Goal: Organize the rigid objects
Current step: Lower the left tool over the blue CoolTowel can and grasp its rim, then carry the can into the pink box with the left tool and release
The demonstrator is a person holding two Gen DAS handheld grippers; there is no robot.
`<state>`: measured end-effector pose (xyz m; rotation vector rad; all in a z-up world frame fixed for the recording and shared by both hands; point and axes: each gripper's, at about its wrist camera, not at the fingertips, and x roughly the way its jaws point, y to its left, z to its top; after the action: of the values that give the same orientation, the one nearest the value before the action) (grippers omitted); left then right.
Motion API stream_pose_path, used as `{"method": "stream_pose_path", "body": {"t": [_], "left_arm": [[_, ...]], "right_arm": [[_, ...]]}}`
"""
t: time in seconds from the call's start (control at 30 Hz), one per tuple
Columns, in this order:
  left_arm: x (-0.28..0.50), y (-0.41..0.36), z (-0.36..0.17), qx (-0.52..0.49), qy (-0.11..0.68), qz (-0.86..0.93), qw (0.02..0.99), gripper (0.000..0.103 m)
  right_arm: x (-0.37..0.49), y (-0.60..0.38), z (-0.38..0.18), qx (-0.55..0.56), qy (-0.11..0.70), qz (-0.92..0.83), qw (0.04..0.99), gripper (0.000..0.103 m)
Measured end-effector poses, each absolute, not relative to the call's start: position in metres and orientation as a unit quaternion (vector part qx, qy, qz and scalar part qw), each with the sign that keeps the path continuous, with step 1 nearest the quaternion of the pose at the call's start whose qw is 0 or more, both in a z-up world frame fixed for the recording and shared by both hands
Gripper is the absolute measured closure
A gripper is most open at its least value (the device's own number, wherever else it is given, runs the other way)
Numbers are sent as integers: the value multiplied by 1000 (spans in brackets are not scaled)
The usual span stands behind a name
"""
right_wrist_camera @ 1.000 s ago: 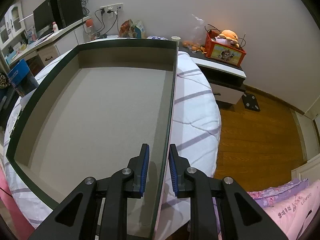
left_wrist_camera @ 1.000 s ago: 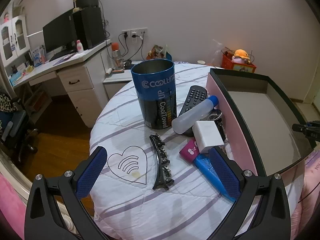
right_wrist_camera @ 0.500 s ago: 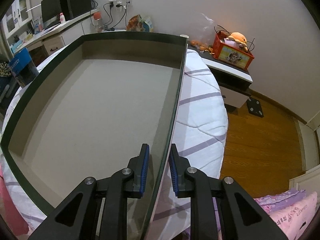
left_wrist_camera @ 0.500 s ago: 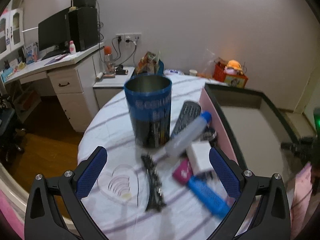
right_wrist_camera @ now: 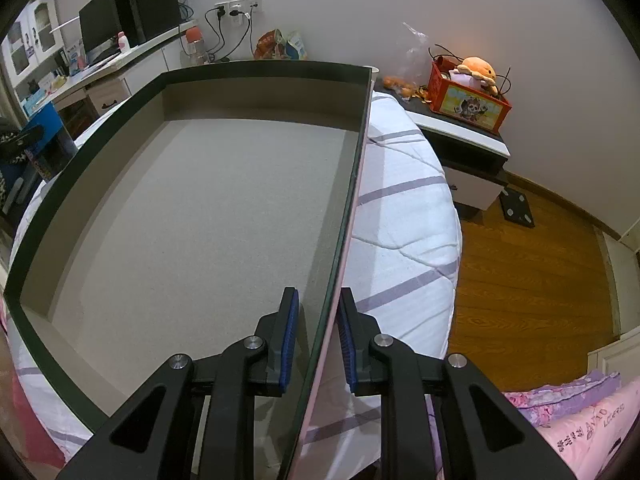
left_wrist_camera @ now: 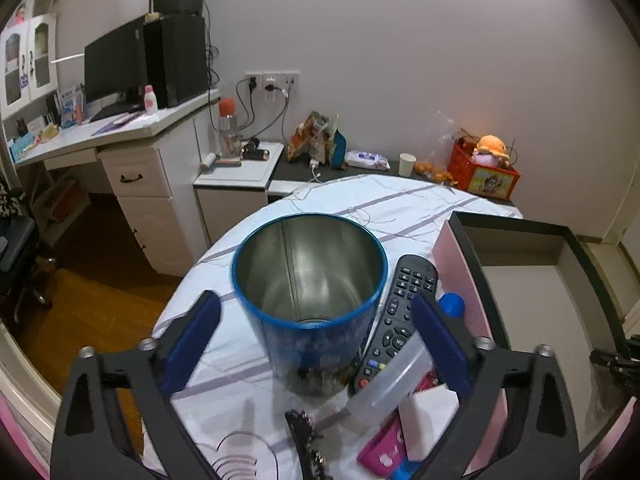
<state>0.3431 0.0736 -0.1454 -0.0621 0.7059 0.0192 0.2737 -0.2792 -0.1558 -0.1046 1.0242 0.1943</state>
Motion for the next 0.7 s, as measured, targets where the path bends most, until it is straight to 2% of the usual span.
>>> {"method": "stream_pose_path", "body": {"t": [0.13, 0.7], "left_arm": [[352, 73, -154, -36, 363, 8, 931, 35], [314, 64, -134, -16, 327, -2, 945, 35]], "right_arm": [[274, -281, -156, -50, 489, 92, 866, 83], [275, -282, -156, -43, 490, 93, 866, 83]]}}
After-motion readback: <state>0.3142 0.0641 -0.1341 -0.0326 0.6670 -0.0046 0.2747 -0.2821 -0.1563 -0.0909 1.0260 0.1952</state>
